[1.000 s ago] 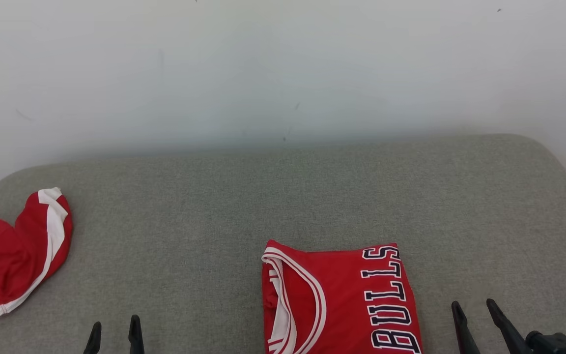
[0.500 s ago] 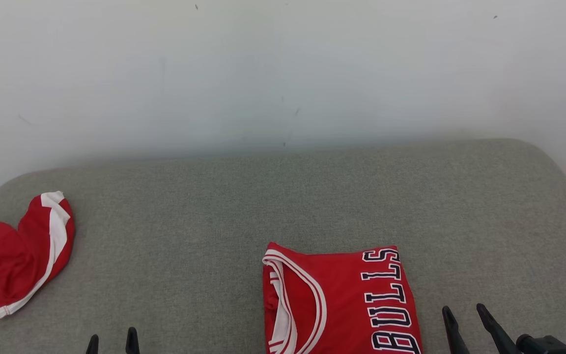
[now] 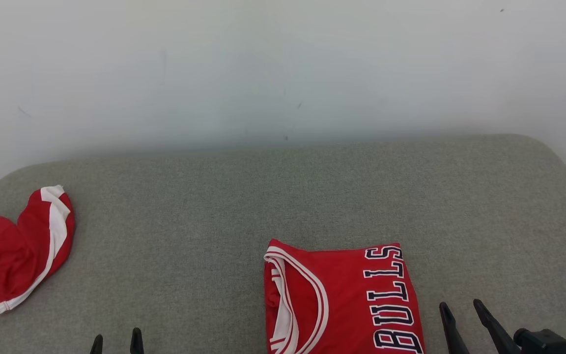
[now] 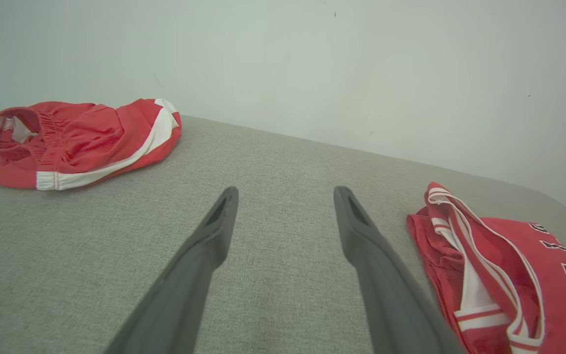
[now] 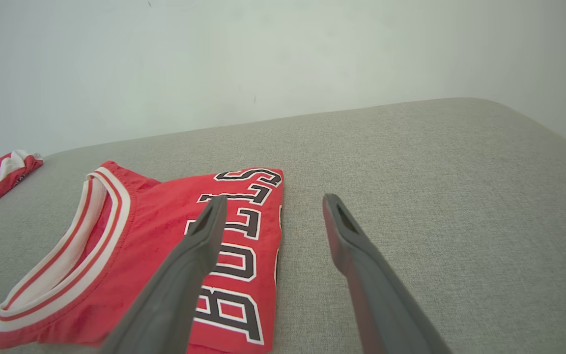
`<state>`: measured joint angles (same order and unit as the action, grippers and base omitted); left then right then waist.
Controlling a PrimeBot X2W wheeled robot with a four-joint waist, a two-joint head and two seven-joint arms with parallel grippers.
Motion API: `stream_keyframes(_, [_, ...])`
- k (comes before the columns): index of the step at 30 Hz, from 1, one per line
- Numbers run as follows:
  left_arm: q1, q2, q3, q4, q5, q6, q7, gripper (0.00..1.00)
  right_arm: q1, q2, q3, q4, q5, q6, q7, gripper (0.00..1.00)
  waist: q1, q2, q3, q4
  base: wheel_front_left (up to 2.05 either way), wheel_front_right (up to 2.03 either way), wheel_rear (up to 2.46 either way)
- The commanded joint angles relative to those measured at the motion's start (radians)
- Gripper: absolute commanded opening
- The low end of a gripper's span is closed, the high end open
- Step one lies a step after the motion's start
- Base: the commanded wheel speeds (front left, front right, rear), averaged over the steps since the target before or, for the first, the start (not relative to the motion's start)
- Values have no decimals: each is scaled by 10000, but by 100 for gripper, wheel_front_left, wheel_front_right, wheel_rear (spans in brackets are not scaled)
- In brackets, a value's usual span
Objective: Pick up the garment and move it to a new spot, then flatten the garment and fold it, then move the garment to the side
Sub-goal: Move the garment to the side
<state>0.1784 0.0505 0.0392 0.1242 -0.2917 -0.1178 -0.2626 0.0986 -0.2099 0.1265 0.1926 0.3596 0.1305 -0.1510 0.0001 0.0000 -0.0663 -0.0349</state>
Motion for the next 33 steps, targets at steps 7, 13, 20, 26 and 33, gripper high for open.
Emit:
stream_keyframes(7, [-88, -6, -79, -42, -28, 75, -26, 100, -517, -277, 242, -423, 202, 7, 818, 100, -1, 0, 106, 73, 0, 0, 0])
stream_keyframes(13, [-51, -5, -163, 41, -71, 66, -26, 100, -1460, -729, 187, -329, 603, 7, 3741, 100, -1, 0, 217, 202, 0, 0, 0])
stream_keyframes(20, [-188, -5, -425, 49, -126, 31, -26, 100, -2255, -576, -271, -162, 625, 7, 7445, 100, -1, 0, 469, 702, 0, 0, 0])
stream_keyframes(26, [-338, -5, -636, 53, -178, -11, -26, 100, -2351, -188, -770, 68, 50, 7, 8890, 100, -1, 0, 814, 1166, 0, 0, 0])
stream_keyframes(33, [-630, -6, -788, 46, -205, -44, -26, 100, -2658, 278, -1400, 522, -734, 7, 9144, 100, -1, 0, 1373, 1452, 0, 0, 0])
